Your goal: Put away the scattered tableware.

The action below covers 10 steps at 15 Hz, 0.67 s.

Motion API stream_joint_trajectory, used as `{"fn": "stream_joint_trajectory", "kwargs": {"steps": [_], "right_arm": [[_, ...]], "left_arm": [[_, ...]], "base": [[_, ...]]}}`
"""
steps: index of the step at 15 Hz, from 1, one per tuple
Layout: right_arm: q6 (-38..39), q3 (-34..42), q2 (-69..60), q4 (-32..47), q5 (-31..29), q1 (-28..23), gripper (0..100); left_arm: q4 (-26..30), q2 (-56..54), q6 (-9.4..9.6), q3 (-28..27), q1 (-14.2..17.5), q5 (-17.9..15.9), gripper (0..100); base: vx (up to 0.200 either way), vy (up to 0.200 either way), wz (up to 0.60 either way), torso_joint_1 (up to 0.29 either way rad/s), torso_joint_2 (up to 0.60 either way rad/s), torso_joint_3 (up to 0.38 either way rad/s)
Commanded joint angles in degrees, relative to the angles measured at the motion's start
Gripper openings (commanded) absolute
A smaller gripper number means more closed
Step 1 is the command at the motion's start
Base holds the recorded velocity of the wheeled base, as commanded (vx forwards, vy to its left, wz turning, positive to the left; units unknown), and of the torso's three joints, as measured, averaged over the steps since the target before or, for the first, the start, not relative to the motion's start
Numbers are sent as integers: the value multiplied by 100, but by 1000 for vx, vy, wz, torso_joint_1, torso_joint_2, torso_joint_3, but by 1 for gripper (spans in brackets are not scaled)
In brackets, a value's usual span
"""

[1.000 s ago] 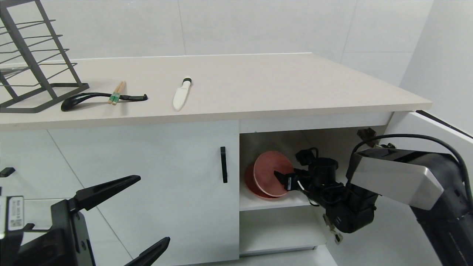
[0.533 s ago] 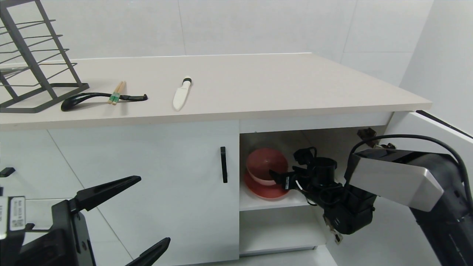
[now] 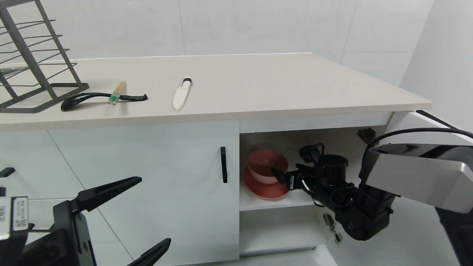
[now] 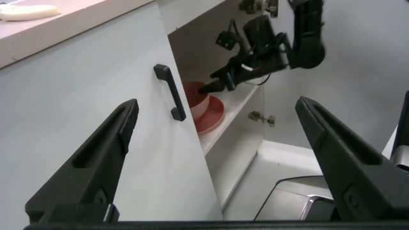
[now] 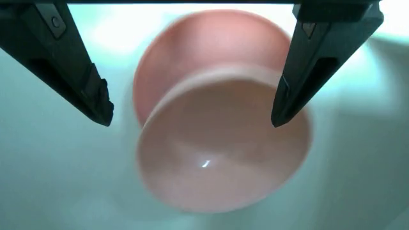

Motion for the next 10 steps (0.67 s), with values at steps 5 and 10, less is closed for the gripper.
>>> {"fn": "stream_joint_trajectory", "kwargs": {"steps": [5,10], "right_arm": [[-394,2551,-2039,-382,-23,505,100],[-385,3562,-3867,-426,-14,461,100]], "left_arm": [[5,22,-3,-1,1,0,100],[-4,22,-3,-27,221,9,100]], "base": [[0,0,0,0,0,0],[0,0,0,0,0,0]]}}
